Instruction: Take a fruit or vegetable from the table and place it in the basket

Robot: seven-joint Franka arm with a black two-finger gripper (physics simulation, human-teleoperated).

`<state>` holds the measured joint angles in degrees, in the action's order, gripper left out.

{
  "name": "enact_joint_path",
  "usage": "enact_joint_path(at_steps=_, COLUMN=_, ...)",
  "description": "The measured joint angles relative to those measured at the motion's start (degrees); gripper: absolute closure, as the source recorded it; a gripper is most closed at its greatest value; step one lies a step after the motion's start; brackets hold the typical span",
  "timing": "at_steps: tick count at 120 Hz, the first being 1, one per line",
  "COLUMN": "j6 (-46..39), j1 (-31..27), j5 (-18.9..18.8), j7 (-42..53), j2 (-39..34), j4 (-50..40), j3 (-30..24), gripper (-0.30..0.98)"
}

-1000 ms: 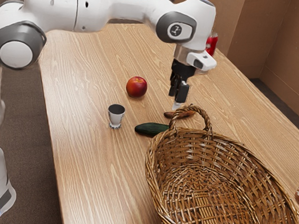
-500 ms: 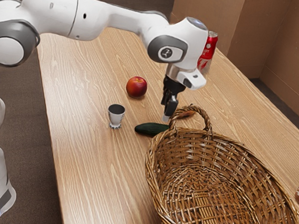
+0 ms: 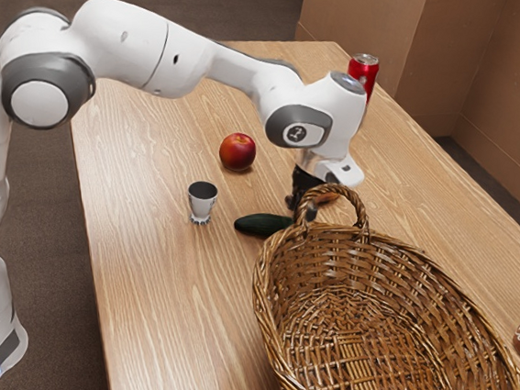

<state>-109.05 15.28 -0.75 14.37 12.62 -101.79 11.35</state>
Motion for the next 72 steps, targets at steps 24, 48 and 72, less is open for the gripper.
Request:
enact_joint_path(at_steps=24, j6=-1.96, j1=-0.15, j5=1.01, j7=0.01, j2=1.45, j4=-0.01, j3=-0.01, gripper=0.0)
enact_joint_path(at_steps=48, j6=-2.93, j1=-0.15, j5=1.47, j7=0.04, j2=1.93, j4=-0.01, j3=-0.15, gripper=0.0)
enact_joint_path(at_steps=72, j6=-3.59, j1=-0.15, j5=1.69, j7=0.08, j2=3.14, j4=-0.01, j3=-0.44, gripper=0.0)
